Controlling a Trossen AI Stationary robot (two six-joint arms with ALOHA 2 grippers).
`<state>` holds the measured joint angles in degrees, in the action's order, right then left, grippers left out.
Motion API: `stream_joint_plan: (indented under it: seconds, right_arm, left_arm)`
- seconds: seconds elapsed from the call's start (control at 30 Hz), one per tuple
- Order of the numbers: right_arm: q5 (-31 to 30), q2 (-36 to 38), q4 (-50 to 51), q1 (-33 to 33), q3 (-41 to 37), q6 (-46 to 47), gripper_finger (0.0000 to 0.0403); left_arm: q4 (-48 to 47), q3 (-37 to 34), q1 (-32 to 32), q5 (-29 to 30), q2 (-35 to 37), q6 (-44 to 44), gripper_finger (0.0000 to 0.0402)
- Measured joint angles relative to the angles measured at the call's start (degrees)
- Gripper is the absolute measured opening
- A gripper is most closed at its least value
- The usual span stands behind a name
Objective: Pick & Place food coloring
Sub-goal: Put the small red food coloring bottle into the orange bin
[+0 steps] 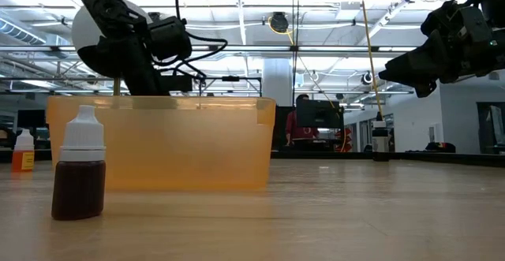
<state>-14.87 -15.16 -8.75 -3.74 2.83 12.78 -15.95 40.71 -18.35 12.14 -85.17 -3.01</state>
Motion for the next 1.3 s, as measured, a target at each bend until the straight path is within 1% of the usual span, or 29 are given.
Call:
stream_joint_plan:
  seconds: [0.23,0.43,0.67,0.87,1.1,1.3]
  right_arm:
    - [0.0,-0.01,0.0,0.01,0.0,0.0,0.013]
    - [0.0,-0.01,0.0,0.01,0.0,0.0,0.013]
    - [0.0,0.0,0.0,0.01,0.0,0.0,0.013]
    - [0.0,0.0,0.0,0.01,0.0,0.0,0.013]
    - [0.0,-0.02,0.0,0.0,0.0,0.0,0.013]
    - [0.01,0.0,0.0,-0.01,0.0,0.0,0.013]
  left_arm:
    - [-0.06,0.0,0.0,0.63,0.0,5.93,0.0207]
    - [0.15,0.0,-0.29,1.88,0.0,7.45,0.0207]
    - [1.13,0.0,-2.71,-0.97,0.0,6.17,0.0207]
    - [1.28,0.0,-3.91,-5.12,-0.16,5.44,0.0207]
    - [2.69,0.04,-4.2,-6.57,-2.99,6.36,0.0207]
    - [3.67,-0.05,-4.13,-5.4,-3.39,7.31,0.0207]
